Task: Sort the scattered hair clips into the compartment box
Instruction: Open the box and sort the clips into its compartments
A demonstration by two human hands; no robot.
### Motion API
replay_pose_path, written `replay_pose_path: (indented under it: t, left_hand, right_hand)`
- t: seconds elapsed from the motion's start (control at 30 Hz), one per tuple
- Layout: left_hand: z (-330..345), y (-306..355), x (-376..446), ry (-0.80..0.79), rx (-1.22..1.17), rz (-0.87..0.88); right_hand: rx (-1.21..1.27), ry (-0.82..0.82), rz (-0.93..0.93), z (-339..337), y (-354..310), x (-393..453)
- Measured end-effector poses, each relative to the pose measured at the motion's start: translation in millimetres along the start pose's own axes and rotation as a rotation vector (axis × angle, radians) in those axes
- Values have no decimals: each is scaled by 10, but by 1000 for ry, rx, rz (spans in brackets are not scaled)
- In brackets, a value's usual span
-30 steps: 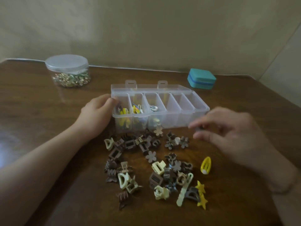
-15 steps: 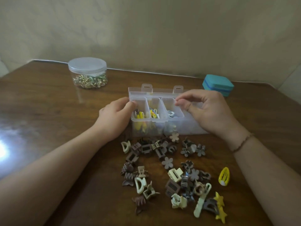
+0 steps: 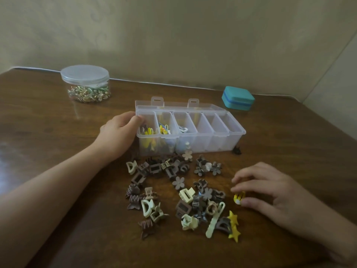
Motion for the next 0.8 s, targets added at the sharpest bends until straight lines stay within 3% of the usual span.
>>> replay_pose_path:
  t: [0.23, 0.37, 0.47, 0.6, 0.8]
  left_hand:
    - [-14, -19, 13, -10, -10, 0]
    - [-12, -17, 12, -1, -4, 13]
    - [-19, -11, 3, 6, 4, 22]
    - [-27, -15, -10, 22, 26, 25]
    - [-15, -4, -19, 22, 53, 36]
  right_hand:
    - [43, 39, 32, -55, -140, 191]
    - [227, 307, -117, -201, -584, 859]
    - [392, 374, -151, -102, -812, 1573]
    - [298, 329, -93, 278, -815, 2117]
    - [171, 341, -99, 198, -779, 1977]
Point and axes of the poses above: each hand's wrist, its own x-axis towards the middle knuckle, its own z-axis out of the palm, y = z × x, the point moved 1 cm from there along x, towards the middle knuckle, and after that the axes turned 15 degrees about x, right-handed, at the moved point
